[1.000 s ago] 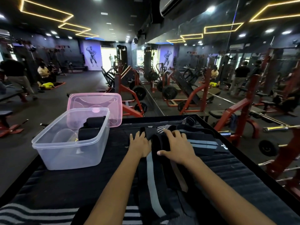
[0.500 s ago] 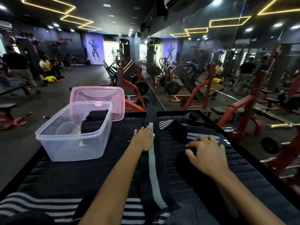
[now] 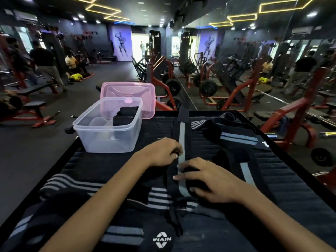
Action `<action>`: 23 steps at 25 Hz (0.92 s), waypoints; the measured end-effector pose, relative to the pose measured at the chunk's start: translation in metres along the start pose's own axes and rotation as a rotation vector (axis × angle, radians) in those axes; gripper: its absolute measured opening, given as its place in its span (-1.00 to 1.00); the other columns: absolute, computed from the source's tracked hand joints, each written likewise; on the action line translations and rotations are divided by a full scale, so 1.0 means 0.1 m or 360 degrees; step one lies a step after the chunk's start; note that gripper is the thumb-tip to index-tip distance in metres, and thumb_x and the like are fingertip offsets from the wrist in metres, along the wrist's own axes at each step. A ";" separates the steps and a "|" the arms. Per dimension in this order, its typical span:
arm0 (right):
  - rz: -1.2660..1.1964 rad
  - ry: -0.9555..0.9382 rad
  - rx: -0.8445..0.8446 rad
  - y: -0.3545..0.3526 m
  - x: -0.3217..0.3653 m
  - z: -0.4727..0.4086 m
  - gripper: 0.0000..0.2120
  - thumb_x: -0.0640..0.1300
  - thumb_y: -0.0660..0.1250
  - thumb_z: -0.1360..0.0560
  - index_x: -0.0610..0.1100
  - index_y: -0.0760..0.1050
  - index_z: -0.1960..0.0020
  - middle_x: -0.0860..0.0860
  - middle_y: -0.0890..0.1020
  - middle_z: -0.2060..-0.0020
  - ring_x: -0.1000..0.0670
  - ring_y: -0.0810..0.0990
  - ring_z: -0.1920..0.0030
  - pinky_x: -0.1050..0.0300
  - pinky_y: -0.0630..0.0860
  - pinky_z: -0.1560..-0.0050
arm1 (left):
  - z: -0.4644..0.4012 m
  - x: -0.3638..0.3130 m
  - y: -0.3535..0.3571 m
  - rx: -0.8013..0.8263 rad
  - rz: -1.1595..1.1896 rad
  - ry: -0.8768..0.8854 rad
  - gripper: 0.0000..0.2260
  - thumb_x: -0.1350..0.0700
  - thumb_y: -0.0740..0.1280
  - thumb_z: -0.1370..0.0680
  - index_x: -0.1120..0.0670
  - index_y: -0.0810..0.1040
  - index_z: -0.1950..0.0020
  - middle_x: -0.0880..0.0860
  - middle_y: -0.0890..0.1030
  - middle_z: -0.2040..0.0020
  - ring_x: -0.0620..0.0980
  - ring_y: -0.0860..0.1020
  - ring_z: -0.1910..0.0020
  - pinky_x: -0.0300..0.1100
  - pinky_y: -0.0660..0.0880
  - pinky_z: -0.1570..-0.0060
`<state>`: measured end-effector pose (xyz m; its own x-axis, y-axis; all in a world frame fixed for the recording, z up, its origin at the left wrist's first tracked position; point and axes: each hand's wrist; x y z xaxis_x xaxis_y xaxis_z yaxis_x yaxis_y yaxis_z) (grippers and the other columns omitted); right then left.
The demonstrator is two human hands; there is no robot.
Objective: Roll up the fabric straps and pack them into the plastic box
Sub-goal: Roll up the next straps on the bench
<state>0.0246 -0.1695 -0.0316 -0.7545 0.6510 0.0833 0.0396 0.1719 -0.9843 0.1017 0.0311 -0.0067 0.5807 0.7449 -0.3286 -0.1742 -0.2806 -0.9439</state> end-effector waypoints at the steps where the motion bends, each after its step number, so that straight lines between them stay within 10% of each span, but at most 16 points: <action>1: -0.0077 0.0019 0.0044 0.00 0.02 -0.02 -0.48 -0.13 0.27 -0.48 0.19 0.36 -0.40 0.09 0.38 -0.37 0.07 0.34 -0.36 0.04 0.40 -0.31 | 0.17 -0.06 -0.03 0.0031 0.0073 0.0003 -0.68 0.28 0.25 -0.53 0.08 0.55 -0.25 0.01 0.59 -0.19 -0.06 0.56 -0.15 -0.26 0.45 -0.17; 8: -0.0829 0.0192 0.0090 -0.02 0.07 0.11 -0.67 0.10 0.42 -0.44 0.04 0.58 -0.17 0.21 0.52 -0.22 0.25 0.45 -0.27 0.29 0.34 -0.31 | 0.83 -0.10 0.10 0.0446 0.0328 0.0074 -0.37 0.01 0.50 -0.40 -0.04 0.37 -0.44 -0.10 0.33 -0.42 -0.15 0.32 -0.38 -0.19 0.25 -0.42; 15: -0.1199 0.0406 -0.0454 -0.09 0.01 -0.08 -0.96 -0.18 0.40 -0.50 -0.14 0.56 0.10 0.10 0.60 0.25 0.15 0.55 0.18 0.12 0.45 0.07 | 0.71 -0.28 0.18 -0.0457 0.0747 0.0180 -0.46 0.03 0.49 -0.42 -0.10 0.35 -0.33 -0.04 0.56 -0.14 -0.15 0.54 -0.14 -0.13 0.46 -0.24; 19: -0.1637 0.0582 -0.0802 -0.17 0.00 -0.26 -0.82 -0.26 0.43 -0.46 -0.22 0.48 -0.02 -0.03 0.53 0.28 -0.02 0.50 0.22 0.18 0.43 0.17 | 0.57 -0.26 0.17 -0.0668 0.0474 0.0337 -0.33 0.12 0.52 -0.37 -0.10 0.33 -0.42 -0.07 0.30 -0.38 -0.21 0.29 -0.39 -0.38 0.22 -0.38; 23: -0.2045 0.0694 -0.0959 -0.08 -0.04 -0.34 -0.56 0.02 0.56 -0.27 -0.22 0.55 0.00 -0.22 0.55 0.20 -0.16 0.44 0.12 -0.01 0.40 0.16 | 0.43 -0.14 0.15 -0.0827 0.0083 0.0386 -0.57 0.19 0.41 -0.39 0.04 0.50 -0.26 -0.04 0.49 -0.20 -0.04 0.43 -0.16 -0.24 0.32 -0.24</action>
<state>0.0495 -0.1484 -0.0188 -0.2356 -0.0339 0.9713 -0.1447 0.9895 -0.0006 0.0570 0.0422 -0.0176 0.7584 0.5791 -0.2993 0.1708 -0.6196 -0.7661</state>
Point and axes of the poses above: each hand's wrist, its own z-axis away from the middle knuckle, its own y-axis out of the palm, x = y × z
